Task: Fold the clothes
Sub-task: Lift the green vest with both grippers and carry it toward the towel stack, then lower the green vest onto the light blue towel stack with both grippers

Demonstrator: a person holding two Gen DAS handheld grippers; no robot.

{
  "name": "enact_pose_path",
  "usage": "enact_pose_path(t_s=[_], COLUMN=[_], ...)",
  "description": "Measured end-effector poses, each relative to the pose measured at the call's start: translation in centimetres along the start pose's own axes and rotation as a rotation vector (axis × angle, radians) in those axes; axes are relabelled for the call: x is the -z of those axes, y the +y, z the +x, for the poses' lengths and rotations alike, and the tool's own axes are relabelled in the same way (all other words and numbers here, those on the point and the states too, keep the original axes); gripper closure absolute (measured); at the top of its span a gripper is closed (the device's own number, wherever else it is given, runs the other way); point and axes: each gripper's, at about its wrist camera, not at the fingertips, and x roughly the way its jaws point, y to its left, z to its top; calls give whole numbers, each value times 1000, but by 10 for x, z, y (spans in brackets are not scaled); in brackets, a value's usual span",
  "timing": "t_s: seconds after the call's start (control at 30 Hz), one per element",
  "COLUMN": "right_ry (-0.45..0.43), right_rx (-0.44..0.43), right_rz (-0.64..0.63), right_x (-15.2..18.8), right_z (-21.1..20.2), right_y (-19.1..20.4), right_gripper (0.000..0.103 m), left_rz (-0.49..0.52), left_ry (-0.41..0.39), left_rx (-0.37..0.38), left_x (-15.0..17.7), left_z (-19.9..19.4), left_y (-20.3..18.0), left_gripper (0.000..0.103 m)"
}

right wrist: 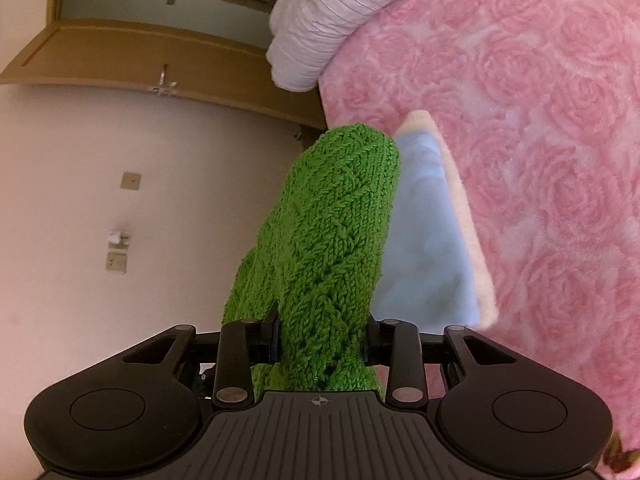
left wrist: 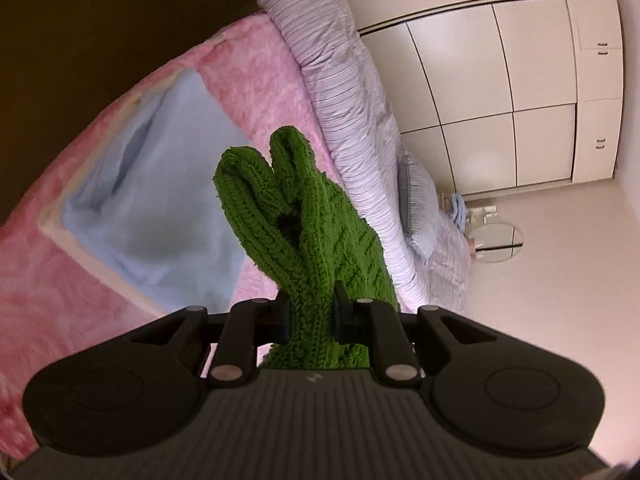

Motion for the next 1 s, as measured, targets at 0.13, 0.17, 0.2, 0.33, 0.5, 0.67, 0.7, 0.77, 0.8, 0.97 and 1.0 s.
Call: enact_pose_path(t_s=[0.13,0.17,0.2,0.33,0.5,0.67,0.7,0.77,0.8,0.97,1.0], right_ry=[-15,-18,-22,-39,-66,-77,-76,-66,-55,-62,-66], right_rx=[-3,-8,-13,-8,7,12,12,24,40,160,174], right_rz=[-11,-17,-24,-26,-25,-33,-40,-40,-27,42,37], right_x=[-12,-17,-21,-37,-50,-65,-67,-70,-71,-63,-62], right_z=[32,41,50,79,104,121,125,135,142,161,159], right_y=[-1,-3,-5,-14,-28,-40,-43,-51,-57,-70,-66], right_gripper=[69,69,69,69,69,69,69,67,66,50,49], left_rz=[46,54,63,95,108,112,120,138,144,139,138], left_ry=[-12,-15,-16,-16,12,9,8,6,13,31,29], left_rx=[1,0,-1,-4,-13,1,-6,-24,-49,-122,-128], left_x=[-34,-42,-49,-79,-101,-112,-113,-114,-115,-117,-117], left_z=[11,14,19,40,66,81,84,90,94,100,99], left_y=[12,15,18,30,44,57,62,71,77,95,94], left_gripper=[89,89,89,89,89,89,89,88,88,85,85])
